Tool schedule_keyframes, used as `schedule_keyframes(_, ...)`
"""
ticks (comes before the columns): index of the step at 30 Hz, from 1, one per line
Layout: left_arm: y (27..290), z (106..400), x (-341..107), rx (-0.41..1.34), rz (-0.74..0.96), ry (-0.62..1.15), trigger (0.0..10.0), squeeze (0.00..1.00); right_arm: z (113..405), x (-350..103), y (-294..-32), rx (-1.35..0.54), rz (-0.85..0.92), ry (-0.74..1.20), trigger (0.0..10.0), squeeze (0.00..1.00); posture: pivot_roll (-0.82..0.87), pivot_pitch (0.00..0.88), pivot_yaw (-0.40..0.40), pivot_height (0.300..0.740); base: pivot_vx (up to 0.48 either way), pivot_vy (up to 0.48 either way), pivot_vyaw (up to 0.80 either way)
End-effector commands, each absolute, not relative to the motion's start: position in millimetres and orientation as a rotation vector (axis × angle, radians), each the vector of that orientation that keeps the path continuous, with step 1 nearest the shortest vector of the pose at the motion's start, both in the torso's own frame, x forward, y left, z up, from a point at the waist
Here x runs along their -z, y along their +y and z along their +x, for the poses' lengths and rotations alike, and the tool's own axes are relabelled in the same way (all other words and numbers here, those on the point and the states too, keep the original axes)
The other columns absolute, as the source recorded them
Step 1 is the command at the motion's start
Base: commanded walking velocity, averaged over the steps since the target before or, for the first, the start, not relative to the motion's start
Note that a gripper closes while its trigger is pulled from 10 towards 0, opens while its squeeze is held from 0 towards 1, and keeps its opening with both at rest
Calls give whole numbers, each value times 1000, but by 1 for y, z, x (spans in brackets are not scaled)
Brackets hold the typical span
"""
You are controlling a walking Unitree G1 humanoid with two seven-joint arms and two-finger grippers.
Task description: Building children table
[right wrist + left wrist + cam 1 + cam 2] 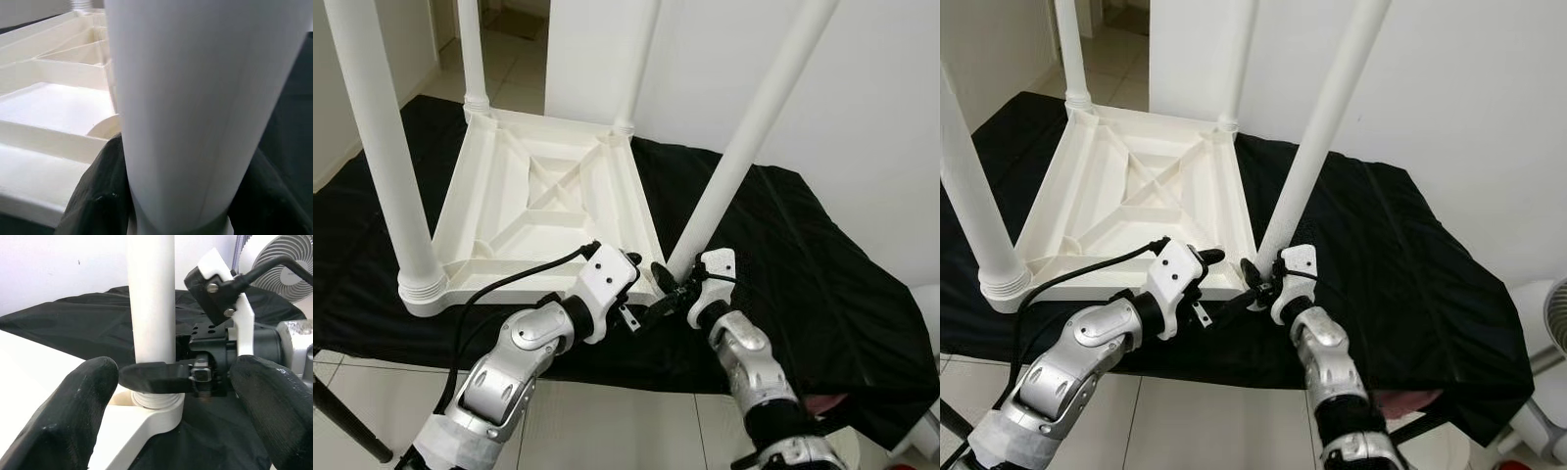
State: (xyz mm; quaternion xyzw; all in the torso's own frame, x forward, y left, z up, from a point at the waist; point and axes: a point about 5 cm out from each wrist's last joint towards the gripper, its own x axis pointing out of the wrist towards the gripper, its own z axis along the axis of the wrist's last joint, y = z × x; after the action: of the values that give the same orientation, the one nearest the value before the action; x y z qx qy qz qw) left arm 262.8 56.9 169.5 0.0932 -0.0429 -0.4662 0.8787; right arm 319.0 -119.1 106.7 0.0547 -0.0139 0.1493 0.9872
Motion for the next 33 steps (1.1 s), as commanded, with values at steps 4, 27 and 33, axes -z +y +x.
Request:
schedule_keyframes(4, 51, 260, -163, 997, 174, -74, 10000, 0, 311, -97, -142, -86, 113, 20, 10000, 0, 38, 0, -184, 740, 0, 0, 0)
schedule_keyframes(27, 49, 254, -151, 1070, 211, -51, 10000, 0, 289, -118, -159, -121, 107, -72, 10000, 1000, -10, 0, -165, 740, 0, 0, 0)
schedule_keyframes(33, 48, 250, -154, 1071, 209, -65, 10000, 0, 294, -121, -166, -265, 77, -45, 10000, 0, -5, 0, -171, 740, 0, 0, 0)
